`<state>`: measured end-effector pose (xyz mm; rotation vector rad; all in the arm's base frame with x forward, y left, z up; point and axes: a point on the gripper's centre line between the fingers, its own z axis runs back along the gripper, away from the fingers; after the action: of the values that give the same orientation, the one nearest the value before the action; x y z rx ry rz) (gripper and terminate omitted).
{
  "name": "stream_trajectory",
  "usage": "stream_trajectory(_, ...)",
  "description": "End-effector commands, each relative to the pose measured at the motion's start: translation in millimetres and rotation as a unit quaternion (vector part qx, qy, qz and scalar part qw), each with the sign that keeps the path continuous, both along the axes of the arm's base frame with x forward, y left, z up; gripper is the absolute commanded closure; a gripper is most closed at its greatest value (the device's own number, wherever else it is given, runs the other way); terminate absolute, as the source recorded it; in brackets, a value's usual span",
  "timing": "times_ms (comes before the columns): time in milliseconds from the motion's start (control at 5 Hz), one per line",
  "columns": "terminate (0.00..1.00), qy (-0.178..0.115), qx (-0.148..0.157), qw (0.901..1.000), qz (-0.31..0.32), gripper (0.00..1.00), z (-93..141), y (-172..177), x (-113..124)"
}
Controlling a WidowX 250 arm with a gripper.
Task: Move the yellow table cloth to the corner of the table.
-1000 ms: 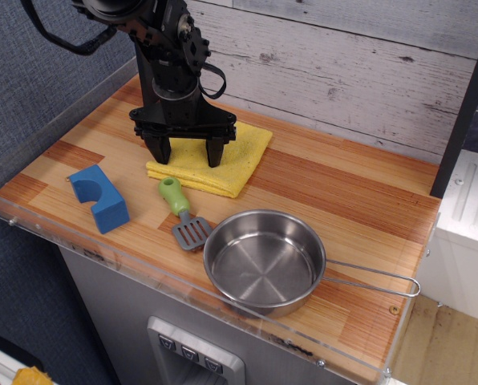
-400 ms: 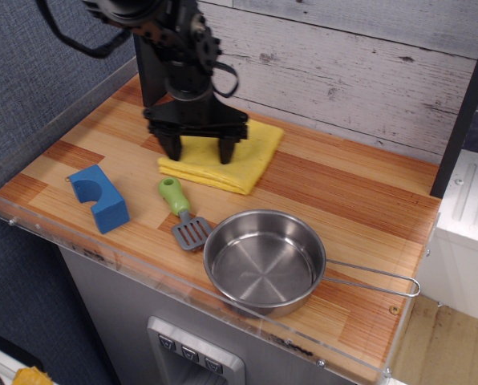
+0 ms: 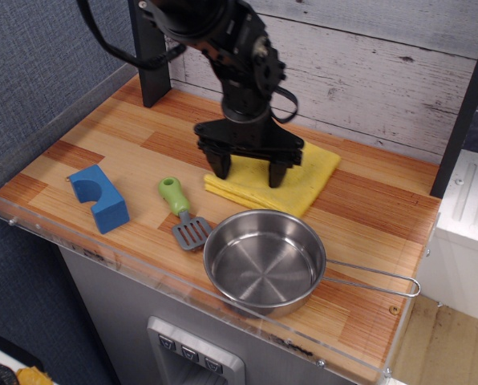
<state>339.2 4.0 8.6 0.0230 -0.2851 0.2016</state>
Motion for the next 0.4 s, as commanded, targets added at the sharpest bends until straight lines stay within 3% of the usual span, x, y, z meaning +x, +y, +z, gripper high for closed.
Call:
stream_trajectory(0,0.00,0.009,-0.006,0.9984,-0.056,0.00,-4.2,-52.3,-22.0)
stream_trajectory(200,0.00,0.012,0.000,0.9968,-0.079,0.00,-7.4,-71.2,-31.7)
